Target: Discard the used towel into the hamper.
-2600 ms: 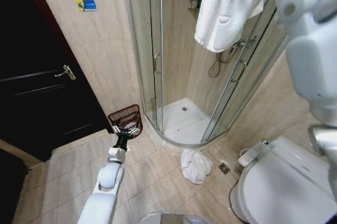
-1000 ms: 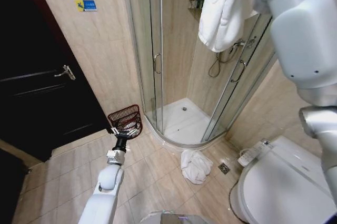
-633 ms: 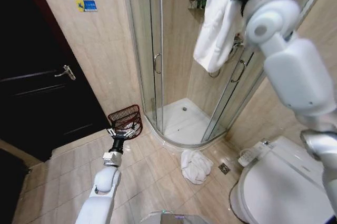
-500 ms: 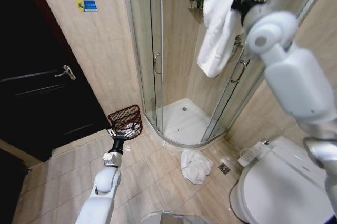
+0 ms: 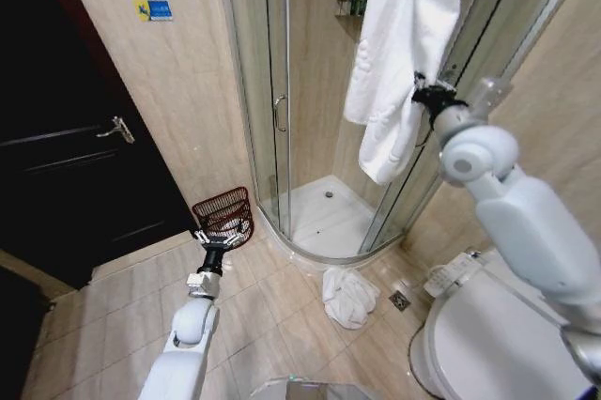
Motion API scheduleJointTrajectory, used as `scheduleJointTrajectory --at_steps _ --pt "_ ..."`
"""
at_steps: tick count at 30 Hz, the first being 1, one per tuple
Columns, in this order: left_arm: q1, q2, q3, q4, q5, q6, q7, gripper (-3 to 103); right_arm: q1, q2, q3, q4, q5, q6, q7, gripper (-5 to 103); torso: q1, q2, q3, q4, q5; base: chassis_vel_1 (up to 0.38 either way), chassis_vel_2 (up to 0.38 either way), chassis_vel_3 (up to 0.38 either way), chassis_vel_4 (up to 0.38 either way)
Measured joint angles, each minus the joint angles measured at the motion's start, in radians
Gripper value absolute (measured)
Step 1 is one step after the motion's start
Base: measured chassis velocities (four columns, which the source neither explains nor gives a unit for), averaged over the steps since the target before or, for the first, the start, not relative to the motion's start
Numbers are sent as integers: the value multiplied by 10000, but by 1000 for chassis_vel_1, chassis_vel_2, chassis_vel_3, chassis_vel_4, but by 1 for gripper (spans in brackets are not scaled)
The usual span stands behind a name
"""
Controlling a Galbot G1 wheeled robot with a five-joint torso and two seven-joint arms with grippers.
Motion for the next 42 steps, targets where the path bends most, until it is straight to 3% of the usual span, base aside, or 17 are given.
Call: scheduleJointTrajectory --at_steps 13,25,33,42 --pt "189 -39 -11 -360 59 -13 7 100 -3471 813 1996 766 -1330 239 -749 3 1 -1 1 2 0 0 0 0 0" --pt "248 -24 -10 -439 20 -67 29 100 -4767 1445 2327 1065 -1877 246 -751 3 1 -1 1 2 -2 0 0 0 0" --pt "150 -33 -107 -449 -146 -110 37 100 -6130 2432 2767 1201 -2995 350 -1064 3 1 -1 1 -2 1 0 0 0 0" --pt "123 -54 -52 -437 -232 -118 111 100 -7882 3709 3555 1178 -4699 899 -1927 3 0 -1 1 -2 3 0 0 0 0"
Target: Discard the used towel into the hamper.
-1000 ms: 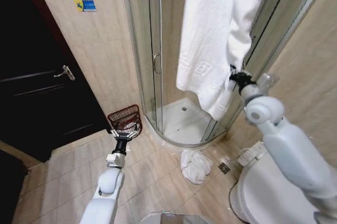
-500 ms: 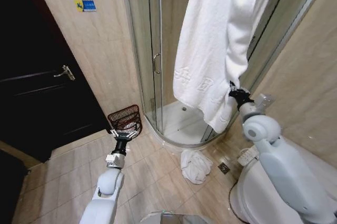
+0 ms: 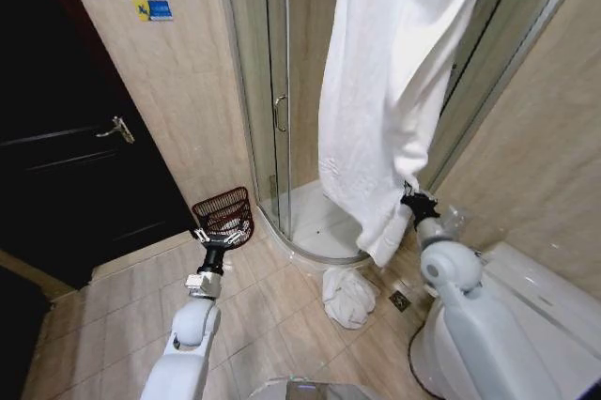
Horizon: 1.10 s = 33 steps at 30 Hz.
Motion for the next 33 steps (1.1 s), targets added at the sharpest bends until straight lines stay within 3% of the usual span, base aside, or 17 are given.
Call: scheduleJointTrajectory --at_steps 11,25,29,33 --pt "32 44 -16 139 -138 -250 27 100 -1366 504 -70 393 -1551 616 -282 3 0 0 0 -1 1 0 0 0 0" --pt "14 117 9 163 -315 -310 5 100 -2039 961 178 903 -2181 896 -207 3 0 0 0 2 -1 0 0 0 0" --pt "38 182 15 108 -328 -339 -10 100 -2456 1295 491 1462 -3388 1194 -1018 3 0 1 0 1 -1 0 0 0 0" --pt "97 199 31 59 -333 -367 -10 100 -2608 1459 513 1865 -4063 1488 -1199 3 0 1 -1 1 -2 0 0 0 0"
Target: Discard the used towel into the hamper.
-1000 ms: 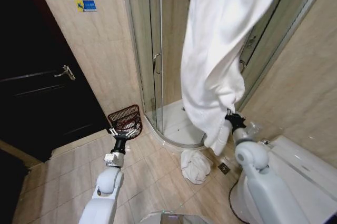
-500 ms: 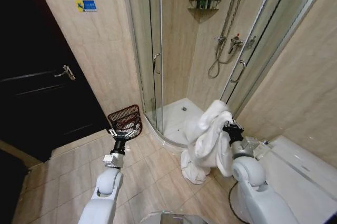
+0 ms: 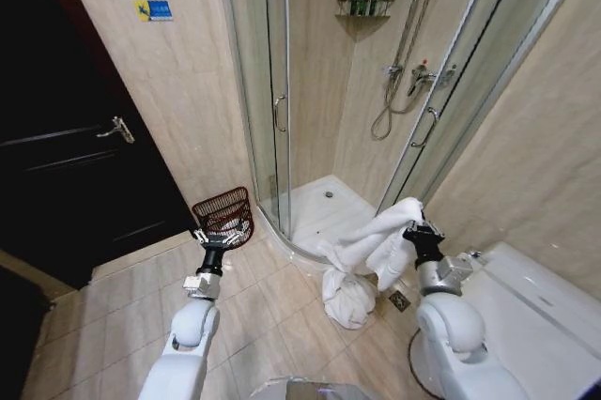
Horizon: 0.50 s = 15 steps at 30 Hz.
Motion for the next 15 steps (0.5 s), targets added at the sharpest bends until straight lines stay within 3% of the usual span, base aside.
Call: scheduleJointTrajectory --at_steps 15 --pt "153 -31 54 -81 57 -120 29 100 -260 250 -138 248 -503 72 -99 3 0 0 1 -1 3 19 10 -14 -21"
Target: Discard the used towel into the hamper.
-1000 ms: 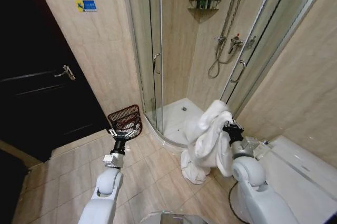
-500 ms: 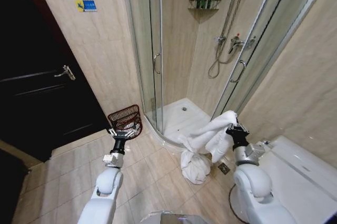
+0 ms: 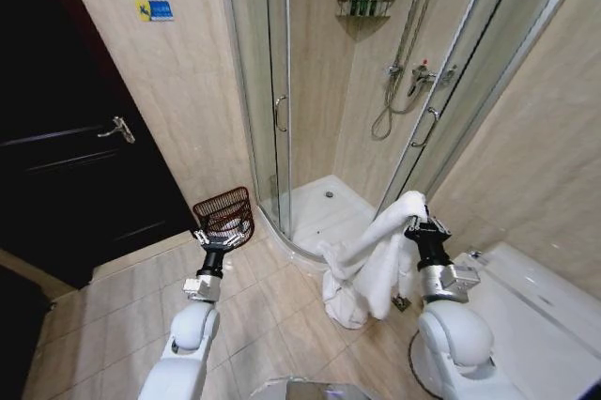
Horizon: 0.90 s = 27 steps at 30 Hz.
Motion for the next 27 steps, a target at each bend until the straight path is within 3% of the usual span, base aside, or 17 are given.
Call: scheduleJointTrajectory --at_steps 20,27 --pt "15 -39 27 75 21 -68 12 100 37 193 -224 -275 -430 55 -12 3 1 0 0 -1 -2 106 104 -108 -98" --pt "156 -23 23 -72 25 287 19 100 26 321 -462 -277 -663 90 -24 3 1 0 0 0 -1 109 108 -93 -108"
